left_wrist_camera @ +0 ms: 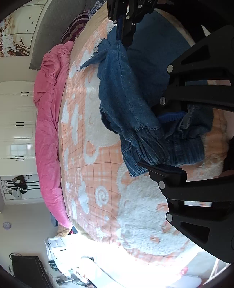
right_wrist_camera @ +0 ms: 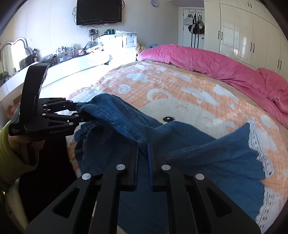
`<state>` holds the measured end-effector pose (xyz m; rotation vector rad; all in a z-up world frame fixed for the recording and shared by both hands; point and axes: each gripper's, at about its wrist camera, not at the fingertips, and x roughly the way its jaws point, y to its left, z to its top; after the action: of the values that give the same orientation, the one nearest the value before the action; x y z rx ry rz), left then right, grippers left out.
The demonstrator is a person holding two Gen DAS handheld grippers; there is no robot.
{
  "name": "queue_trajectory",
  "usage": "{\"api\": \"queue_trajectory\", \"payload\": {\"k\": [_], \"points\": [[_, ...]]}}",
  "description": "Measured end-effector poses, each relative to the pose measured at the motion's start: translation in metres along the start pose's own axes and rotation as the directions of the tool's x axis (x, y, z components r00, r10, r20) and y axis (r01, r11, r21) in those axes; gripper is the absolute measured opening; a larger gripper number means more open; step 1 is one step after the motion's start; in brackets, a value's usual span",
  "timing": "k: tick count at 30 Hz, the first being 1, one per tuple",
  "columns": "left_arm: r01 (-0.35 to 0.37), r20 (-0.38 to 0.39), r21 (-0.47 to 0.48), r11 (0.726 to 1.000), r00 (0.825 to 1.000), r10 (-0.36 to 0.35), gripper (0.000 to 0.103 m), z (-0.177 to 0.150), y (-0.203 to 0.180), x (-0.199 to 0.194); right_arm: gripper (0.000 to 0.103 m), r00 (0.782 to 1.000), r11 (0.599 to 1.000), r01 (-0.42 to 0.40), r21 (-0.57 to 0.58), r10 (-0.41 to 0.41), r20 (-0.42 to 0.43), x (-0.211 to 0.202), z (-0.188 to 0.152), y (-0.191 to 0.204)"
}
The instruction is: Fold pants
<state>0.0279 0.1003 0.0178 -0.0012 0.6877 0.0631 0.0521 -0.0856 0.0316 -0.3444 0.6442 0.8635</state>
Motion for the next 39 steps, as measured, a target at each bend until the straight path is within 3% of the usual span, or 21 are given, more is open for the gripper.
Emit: {"api": "queue_trajectory", "payload": {"k": [5, 13, 19, 24, 28, 32, 35, 39], "points": [[-0.02, -0.002, -0.015, 1.0, 1.0, 0.02, 0.034, -0.012, -0.001, -0.014, 0.008, 0.999, 0.999, -0.048, 0.006, 0.048, -0.026, -0.006, -0.019, 0.02], [-0.04, -0.087, -0.057, 0.998, 0.996, 0.035, 0.043, -0.032, 0.008, -0.017, 0.008, 0.995, 0.996, -0.061, -0.059, 0.056, -0.081, -0.001, -0.036, 0.046], [-0.1, -0.124, -0.059, 0.993, 0.988, 0.092, 0.044, -0.045, 0.019, -0.028, 0.008, 0.988, 0.994, -0.078, -0.077, 0.067, -0.139, 0.009, -0.045, 0.056], [-0.169, -0.11, -0.09, 0.982, 0.981, 0.159, 0.044, -0.049, 0.037, -0.05, 0.009, 0.985, 0.994, -0.091, -0.063, 0.081, -0.154, 0.011, -0.048, 0.056], [-0.132, -0.062, -0.076, 0.988, 0.99, 0.128, 0.044, -0.032, 0.023, -0.06, 0.009, 0.979, 0.993, -0.113, -0.044, 0.104, -0.175, 0.013, -0.048, 0.054], [-0.008, -0.056, -0.036, 0.999, 0.998, 0.006, 0.044, -0.01, -0.012, -0.044, 0.011, 0.973, 0.992, -0.122, -0.039, 0.112, -0.2, 0.016, -0.051, 0.054], [-0.005, -0.085, 0.029, 1.0, 0.996, 0.007, 0.044, -0.007, -0.039, -0.017, 0.012, 0.971, 0.991, -0.13, -0.02, 0.123, -0.203, 0.012, -0.051, 0.052], [-0.038, -0.168, 0.046, 0.998, 0.985, 0.046, 0.044, -0.03, -0.042, 0.01, 0.014, 0.975, 0.986, -0.163, 0.044, 0.168, -0.145, -0.007, -0.047, 0.038]]}}
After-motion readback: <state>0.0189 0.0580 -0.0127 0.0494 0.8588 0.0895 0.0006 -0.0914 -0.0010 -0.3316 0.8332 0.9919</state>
